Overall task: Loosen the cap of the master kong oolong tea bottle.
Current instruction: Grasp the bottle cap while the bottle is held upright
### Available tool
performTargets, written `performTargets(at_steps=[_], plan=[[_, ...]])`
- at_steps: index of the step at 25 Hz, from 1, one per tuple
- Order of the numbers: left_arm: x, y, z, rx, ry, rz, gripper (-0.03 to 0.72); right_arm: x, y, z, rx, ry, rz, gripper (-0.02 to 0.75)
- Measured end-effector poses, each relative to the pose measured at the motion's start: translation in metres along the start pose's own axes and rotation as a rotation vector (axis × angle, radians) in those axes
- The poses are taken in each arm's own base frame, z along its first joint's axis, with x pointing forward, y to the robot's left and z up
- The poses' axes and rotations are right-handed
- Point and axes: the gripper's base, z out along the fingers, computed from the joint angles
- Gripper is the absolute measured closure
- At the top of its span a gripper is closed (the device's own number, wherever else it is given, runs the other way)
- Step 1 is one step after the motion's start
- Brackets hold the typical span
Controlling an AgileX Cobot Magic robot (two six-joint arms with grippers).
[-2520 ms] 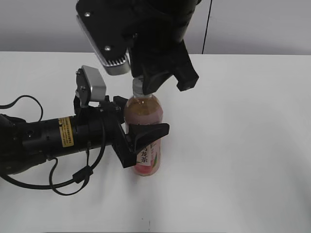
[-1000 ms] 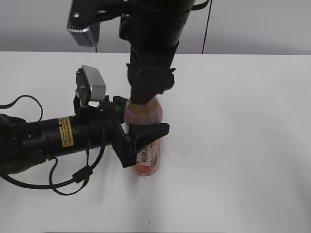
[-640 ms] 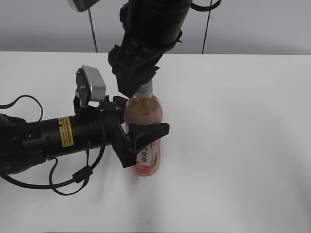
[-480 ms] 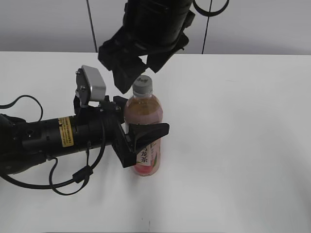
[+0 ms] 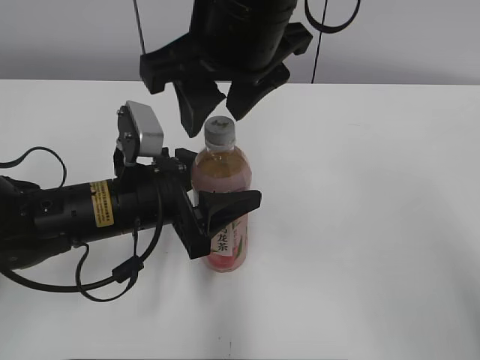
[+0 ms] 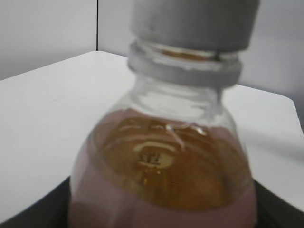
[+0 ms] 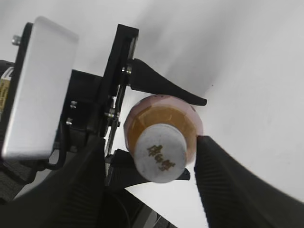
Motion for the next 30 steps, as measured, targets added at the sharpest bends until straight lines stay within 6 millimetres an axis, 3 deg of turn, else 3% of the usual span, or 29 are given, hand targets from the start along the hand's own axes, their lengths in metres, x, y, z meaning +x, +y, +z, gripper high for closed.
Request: performTargets(at_steps=[13, 22, 30], plan=[[0.000, 0.000, 0.000, 0.000, 0.000, 0.000, 0.250, 0.001, -0.002, 0.007, 0.019, 0.018, -0.002, 0.316], [0.000, 0.000, 0.000, 0.000, -0.001, 0.001, 0.250, 0.000, -0.004, 0.014, 0.036, 0.034, -0.016, 0.435], [0.000, 0.000, 0.000, -0.002, -0.001, -0.003, 0.250, 0.000, -0.004, 0.019, 0.036, 0.044, -0.074, 0.457]])
